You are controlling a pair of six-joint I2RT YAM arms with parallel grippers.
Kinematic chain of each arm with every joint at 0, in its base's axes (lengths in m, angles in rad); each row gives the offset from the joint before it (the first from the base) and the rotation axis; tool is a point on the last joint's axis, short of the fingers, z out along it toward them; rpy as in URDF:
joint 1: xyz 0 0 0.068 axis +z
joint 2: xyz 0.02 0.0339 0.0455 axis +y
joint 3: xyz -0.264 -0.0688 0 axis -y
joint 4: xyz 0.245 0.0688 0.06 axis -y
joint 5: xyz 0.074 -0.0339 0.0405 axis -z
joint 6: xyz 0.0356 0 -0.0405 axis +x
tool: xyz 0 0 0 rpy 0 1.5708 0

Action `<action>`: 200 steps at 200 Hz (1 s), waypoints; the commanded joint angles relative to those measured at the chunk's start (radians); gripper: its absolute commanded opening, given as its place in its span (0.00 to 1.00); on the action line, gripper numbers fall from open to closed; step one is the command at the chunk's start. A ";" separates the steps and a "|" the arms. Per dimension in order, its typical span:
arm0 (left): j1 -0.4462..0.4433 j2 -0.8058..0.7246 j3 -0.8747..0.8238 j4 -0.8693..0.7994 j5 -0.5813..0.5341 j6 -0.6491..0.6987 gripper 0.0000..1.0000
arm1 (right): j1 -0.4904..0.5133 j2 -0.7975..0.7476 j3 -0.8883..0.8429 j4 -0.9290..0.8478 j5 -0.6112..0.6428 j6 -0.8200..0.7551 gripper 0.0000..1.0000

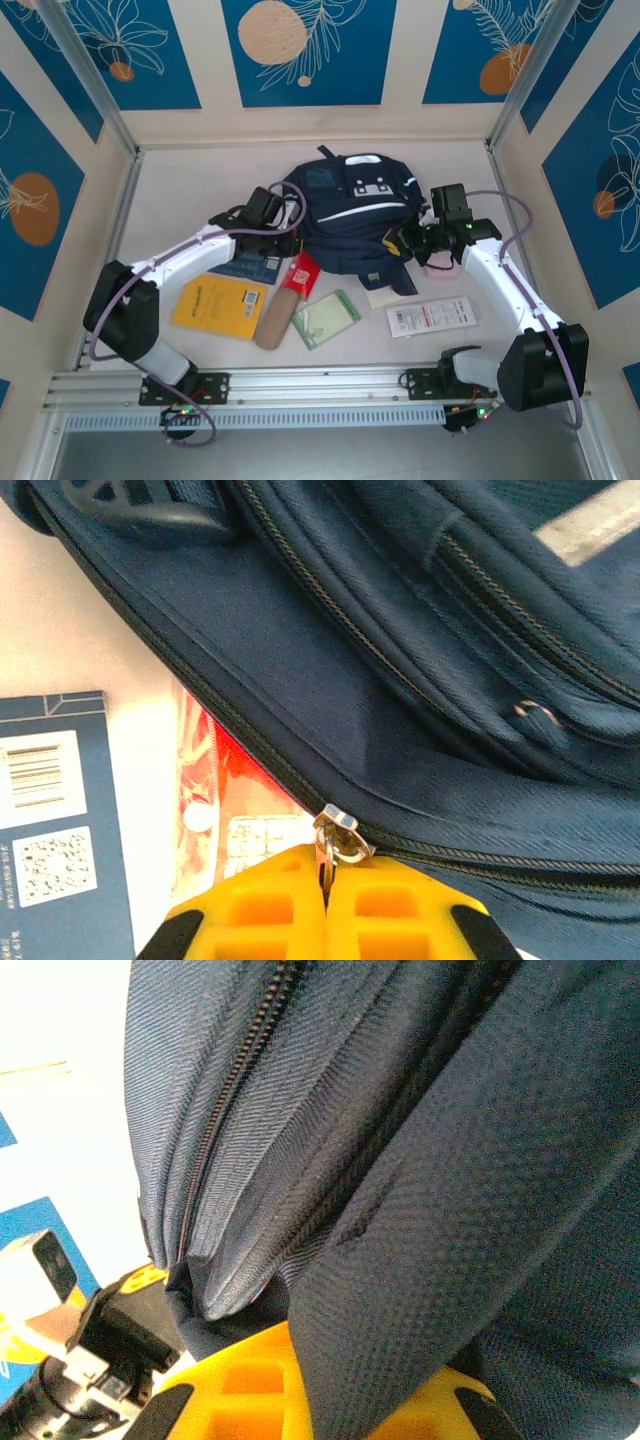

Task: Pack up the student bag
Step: Unzip the student bag at the top-center of the table.

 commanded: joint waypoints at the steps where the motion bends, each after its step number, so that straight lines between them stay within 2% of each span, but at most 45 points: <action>1: 0.094 0.061 0.035 -0.045 -0.066 0.019 0.00 | -0.026 -0.069 0.031 0.051 -0.013 -0.113 0.00; 27: 0.143 0.135 0.076 -0.036 0.009 0.014 0.04 | -0.026 -0.060 0.038 0.075 -0.095 -0.179 0.00; 49: 0.166 0.202 0.143 -0.046 0.025 0.033 0.07 | -0.026 -0.036 0.065 0.059 -0.132 -0.233 0.00; 109: 0.246 0.354 0.311 -0.122 0.041 0.086 0.15 | -0.020 -0.016 0.105 0.027 -0.133 -0.306 0.00; 132: 0.254 0.298 0.289 -0.089 0.072 0.055 0.18 | -0.010 0.011 0.103 0.058 -0.147 -0.290 0.00; 168: 0.254 0.166 0.234 -0.049 0.069 0.014 0.08 | 0.041 0.086 0.165 0.111 -0.153 -0.285 0.00; 200: 0.253 -0.004 0.133 -0.043 -0.020 0.005 0.04 | 0.121 0.173 0.278 0.104 -0.103 -0.365 0.00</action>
